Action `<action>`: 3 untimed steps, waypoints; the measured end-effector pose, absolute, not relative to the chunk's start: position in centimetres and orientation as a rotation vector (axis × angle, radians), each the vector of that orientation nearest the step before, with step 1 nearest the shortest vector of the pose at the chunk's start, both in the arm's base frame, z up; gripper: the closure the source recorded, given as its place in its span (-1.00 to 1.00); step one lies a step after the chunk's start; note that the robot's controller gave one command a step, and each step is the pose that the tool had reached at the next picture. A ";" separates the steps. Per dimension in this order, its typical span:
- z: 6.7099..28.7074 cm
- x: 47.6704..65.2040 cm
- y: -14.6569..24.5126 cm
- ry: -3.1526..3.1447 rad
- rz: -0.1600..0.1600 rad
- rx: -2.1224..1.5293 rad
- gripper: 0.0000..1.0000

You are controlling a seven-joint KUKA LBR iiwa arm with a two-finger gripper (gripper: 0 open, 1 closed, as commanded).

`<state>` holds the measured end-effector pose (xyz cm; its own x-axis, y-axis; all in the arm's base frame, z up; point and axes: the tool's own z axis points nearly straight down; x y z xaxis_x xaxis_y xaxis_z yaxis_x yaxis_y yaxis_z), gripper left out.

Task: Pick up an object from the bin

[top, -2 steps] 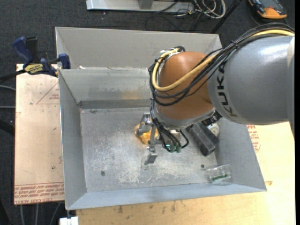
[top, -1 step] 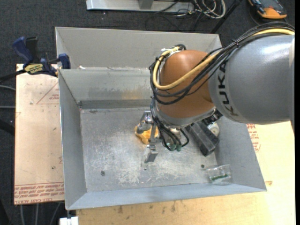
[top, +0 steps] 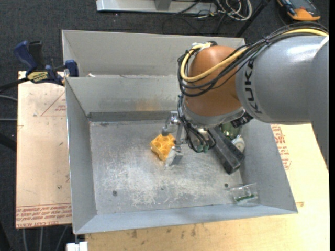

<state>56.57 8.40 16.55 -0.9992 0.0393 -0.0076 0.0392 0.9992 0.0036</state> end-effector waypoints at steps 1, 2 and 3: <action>13.5 59.2 8.3 3.137 -0.004 0.014 -1.00; 8.1 61.5 9.1 3.123 0.018 0.252 1.00; 8.0 61.8 8.8 3.103 0.015 0.256 -1.00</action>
Offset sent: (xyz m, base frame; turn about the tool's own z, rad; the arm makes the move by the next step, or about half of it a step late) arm 0.0442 0.0011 -0.0955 0.1256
